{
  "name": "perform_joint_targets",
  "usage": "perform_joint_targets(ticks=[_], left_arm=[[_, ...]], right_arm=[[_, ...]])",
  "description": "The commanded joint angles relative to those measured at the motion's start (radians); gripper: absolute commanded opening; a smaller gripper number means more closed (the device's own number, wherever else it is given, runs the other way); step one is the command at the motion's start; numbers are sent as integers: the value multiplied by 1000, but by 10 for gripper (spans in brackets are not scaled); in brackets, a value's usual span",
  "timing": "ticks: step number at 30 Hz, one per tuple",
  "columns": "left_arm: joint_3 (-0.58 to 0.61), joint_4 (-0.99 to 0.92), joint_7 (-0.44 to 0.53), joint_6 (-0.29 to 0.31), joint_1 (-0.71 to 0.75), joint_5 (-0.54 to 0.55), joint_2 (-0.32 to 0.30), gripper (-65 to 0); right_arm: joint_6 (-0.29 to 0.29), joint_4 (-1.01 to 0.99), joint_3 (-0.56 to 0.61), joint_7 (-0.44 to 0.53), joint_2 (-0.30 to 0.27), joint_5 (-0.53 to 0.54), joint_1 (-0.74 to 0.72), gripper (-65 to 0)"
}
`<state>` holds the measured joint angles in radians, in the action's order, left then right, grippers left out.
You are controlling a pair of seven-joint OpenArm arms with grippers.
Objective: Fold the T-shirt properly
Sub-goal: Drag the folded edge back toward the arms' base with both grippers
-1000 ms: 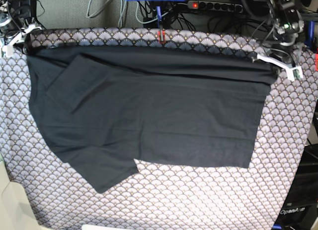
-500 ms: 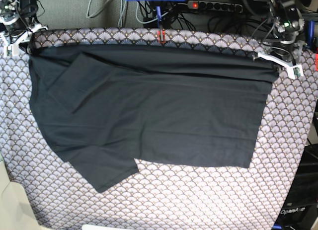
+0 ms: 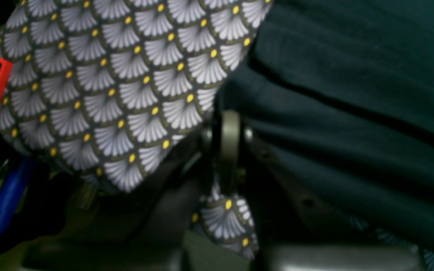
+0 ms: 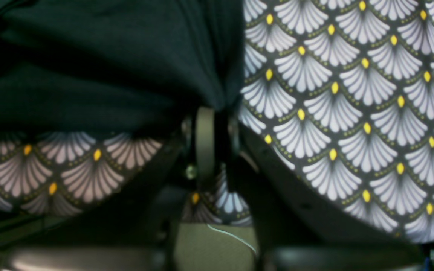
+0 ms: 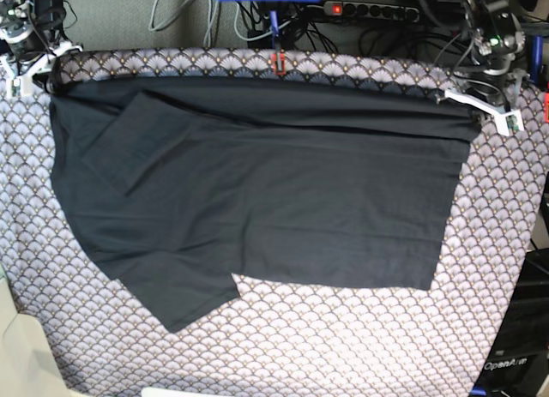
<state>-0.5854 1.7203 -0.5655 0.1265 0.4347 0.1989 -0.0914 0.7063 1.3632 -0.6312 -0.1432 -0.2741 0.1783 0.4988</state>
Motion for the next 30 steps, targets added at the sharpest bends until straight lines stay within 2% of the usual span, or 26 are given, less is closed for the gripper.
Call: perform_joint_targets(ticks=[1, 3, 4, 9, 12, 13, 16, 22, 30], left_arm=[[-9, 13, 31, -20, -1, -14, -12, -650], [-9, 13, 31, -20, -1, -14, -12, -640], [-9, 13, 31, -20, -1, -14, -12, -614], [-6, 13, 38, -18, -1, -14, -12, -420], [-5, 13, 40, -17, -1, -13, -11, -328], [-5, 14, 42, -8, -1, -13, -11, -322], [-12, 19, 42, 80, -3, -13, 5, -322], [-138, 24, 38, 210, -43, -22, 66, -322], [-215, 25, 34, 290, -67, -22, 68, -321]], right_arm=[[-8, -11, -3, -42, -9, -32, 2, -532], [-8, -15, -3, -42, -11, -32, 1, -451], [-8, -15, -3, -42, -11, -32, 1, -408], [-8, -14, -57, -40, -7, -32, 2, -264], [-8, -12, -77, -36, -7, -32, 2, -219], [-8, -11, -91, -36, -7, -32, 2, -215], [-8, -11, -134, -34, -7, -29, 1, -213], [-8, -8, -183, -32, -7, -26, -10, -214], [-8, -6, -243, -34, 6, -27, -30, -211]])
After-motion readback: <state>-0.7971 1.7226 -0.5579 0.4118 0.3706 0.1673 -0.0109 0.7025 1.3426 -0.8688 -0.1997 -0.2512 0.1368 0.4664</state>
